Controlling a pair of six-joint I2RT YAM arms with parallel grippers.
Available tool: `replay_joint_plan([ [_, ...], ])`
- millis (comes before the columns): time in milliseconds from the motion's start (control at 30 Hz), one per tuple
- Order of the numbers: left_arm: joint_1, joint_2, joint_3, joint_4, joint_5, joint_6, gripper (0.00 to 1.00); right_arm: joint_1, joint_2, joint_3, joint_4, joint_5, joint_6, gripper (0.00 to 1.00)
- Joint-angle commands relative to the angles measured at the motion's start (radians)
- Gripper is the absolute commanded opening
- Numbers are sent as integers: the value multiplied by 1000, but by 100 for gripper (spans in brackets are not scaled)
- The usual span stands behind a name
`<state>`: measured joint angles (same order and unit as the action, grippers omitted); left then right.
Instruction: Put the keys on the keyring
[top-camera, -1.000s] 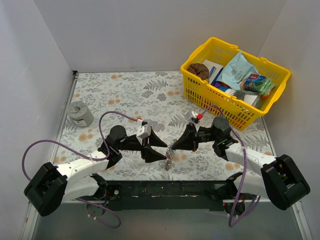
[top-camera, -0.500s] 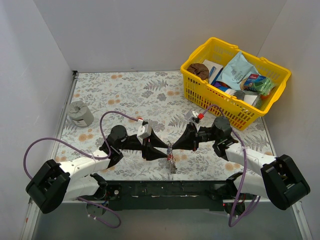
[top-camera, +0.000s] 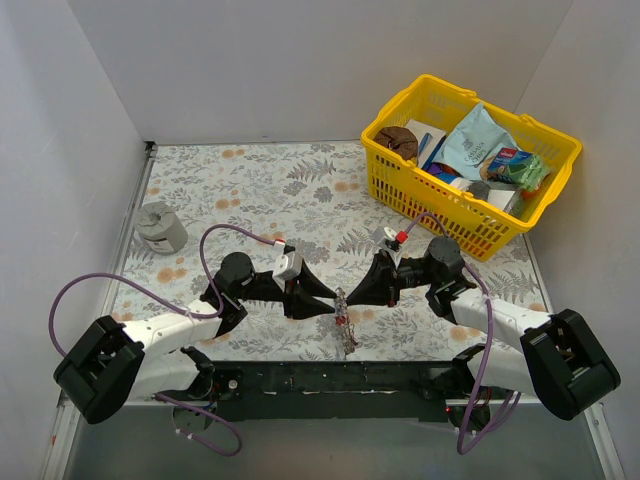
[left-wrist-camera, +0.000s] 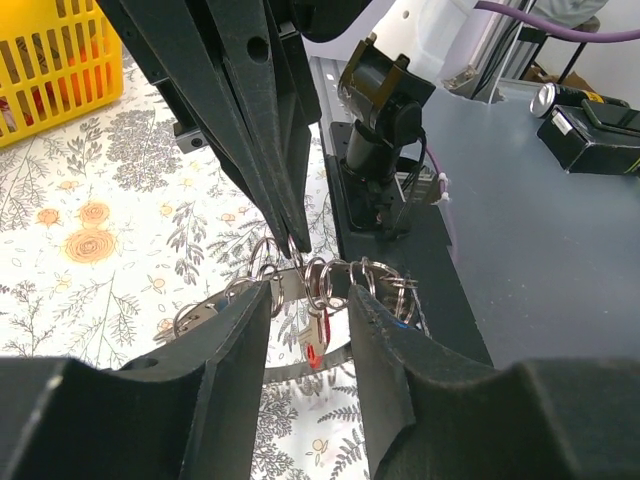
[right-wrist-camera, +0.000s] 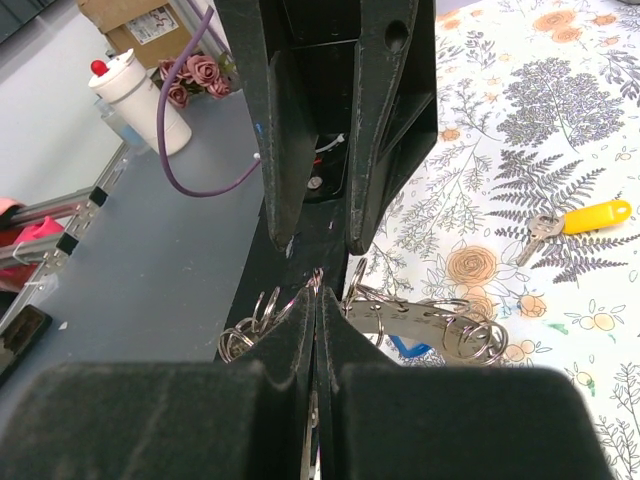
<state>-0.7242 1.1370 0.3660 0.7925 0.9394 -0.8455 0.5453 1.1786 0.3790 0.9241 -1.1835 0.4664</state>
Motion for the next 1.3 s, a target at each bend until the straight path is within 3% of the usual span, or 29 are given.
replay_joint_plan([
  [0,-1,9,-6,17,6,29,36,2,-19,6,82,-28,9,1],
  [467,-1,33,10,-25,21,94,32,2,-7,9,117,-47,34,1],
  [767,-3,38,30,-147,4,187,26,4,-4,12,137,-54,51,1],
  [967,-4,52,51,-144,-43,160,18,5,0,11,148,-51,63,1],
  [1267,-12,53,53,-55,-80,39,20,10,21,8,185,-45,84,1],
])
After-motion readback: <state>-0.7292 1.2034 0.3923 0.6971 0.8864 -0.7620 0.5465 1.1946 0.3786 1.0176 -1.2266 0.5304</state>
